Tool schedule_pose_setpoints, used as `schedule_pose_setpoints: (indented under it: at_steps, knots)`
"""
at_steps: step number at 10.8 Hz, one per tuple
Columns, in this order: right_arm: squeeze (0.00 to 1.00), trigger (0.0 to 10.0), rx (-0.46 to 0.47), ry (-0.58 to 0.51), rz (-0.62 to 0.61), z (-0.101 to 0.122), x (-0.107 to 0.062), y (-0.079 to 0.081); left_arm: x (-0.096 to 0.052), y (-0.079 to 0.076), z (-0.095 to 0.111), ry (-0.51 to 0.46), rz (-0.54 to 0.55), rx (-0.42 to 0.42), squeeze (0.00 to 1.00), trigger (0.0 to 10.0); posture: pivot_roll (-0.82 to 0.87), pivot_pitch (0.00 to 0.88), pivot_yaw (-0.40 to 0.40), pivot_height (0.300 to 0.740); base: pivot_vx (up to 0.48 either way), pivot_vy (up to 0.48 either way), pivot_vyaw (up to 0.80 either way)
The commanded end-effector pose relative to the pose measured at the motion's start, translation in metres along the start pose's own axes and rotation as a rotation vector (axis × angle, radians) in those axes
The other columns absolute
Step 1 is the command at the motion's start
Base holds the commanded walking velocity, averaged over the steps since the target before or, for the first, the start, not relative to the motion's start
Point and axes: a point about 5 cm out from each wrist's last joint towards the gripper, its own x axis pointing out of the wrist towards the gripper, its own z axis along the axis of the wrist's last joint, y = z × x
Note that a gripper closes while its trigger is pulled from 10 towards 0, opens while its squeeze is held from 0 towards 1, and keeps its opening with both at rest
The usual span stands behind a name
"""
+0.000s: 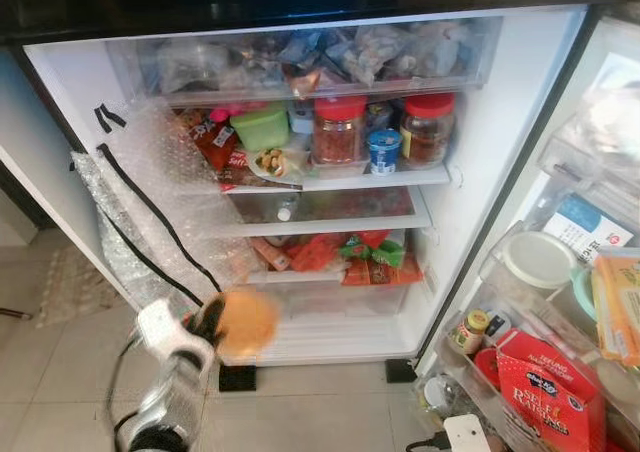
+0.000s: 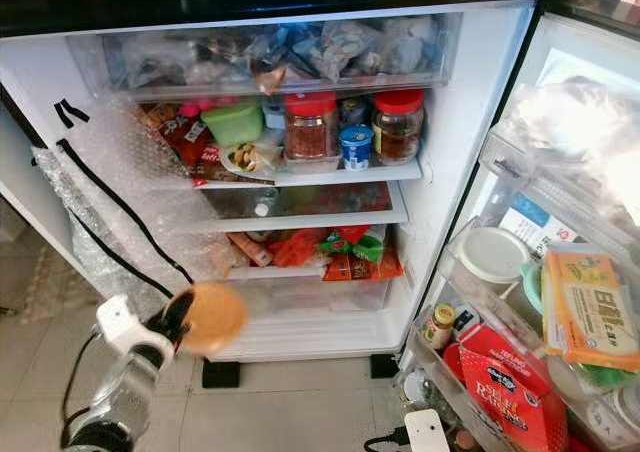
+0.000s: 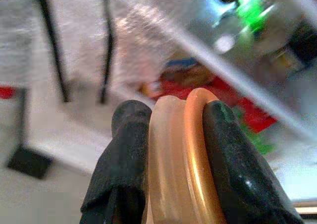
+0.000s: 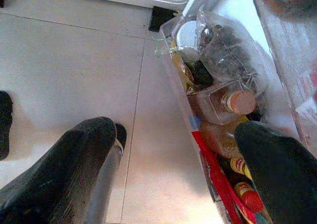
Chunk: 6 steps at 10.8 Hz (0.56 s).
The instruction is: Restocking fridge
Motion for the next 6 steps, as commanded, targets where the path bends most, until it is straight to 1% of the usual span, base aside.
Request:
schedule_pose_setpoints:
  at_steps: [1,2,3,4,5,6]
  knots:
    - [0.0,10.0,-0.005,0.012,0.009,-0.003,-0.001,0.002,-0.003,-0.006,0.005,-0.024,-0.054,-0.034,0.0,10.0,-0.11,0.031,0.057,0.74,0.0,0.0,0.0]
    - [0.0,10.0,-0.005,0.011,0.009,-0.003,-0.001,0.002,-0.006,-0.01,0.006,-0.031,-0.087,-0.038,0.0,10.0,-0.11,0.037,0.054,0.74,0.0,0.0,0.0]
    - [0.0,10.0,-0.01,0.003,0.008,-0.001,0.0,0.001,-0.018,-0.012,0.007,-0.04,-0.126,-0.058,0.0,10.0,-0.11,0.04,0.05,0.74,0.0,0.0,0.0]
    - [0.0,10.0,-0.017,-0.006,0.009,0.002,0.0,0.001,-0.031,-0.013,0.001,0.004,-0.163,-0.06,0.0,10.0,-0.11,0.04,0.048,0.74,0.0,0.0,0.0]
    - [0.0,10.0,-0.021,-0.013,0.008,0.004,0.001,0.001,-0.04,-0.015,0.002,0.017,-0.182,-0.072,0.0,10.0,-0.11,0.043,0.044,0.74,0.0,0.0,0.0]
    - [0.0,10.0,-0.026,-0.023,0.006,0.006,0.001,0.001,-0.049,-0.021,0.004,0.026,-0.205,-0.022,0.0,10.0,-0.11,0.041,0.041,0.74,0.0,0.0,0.0]
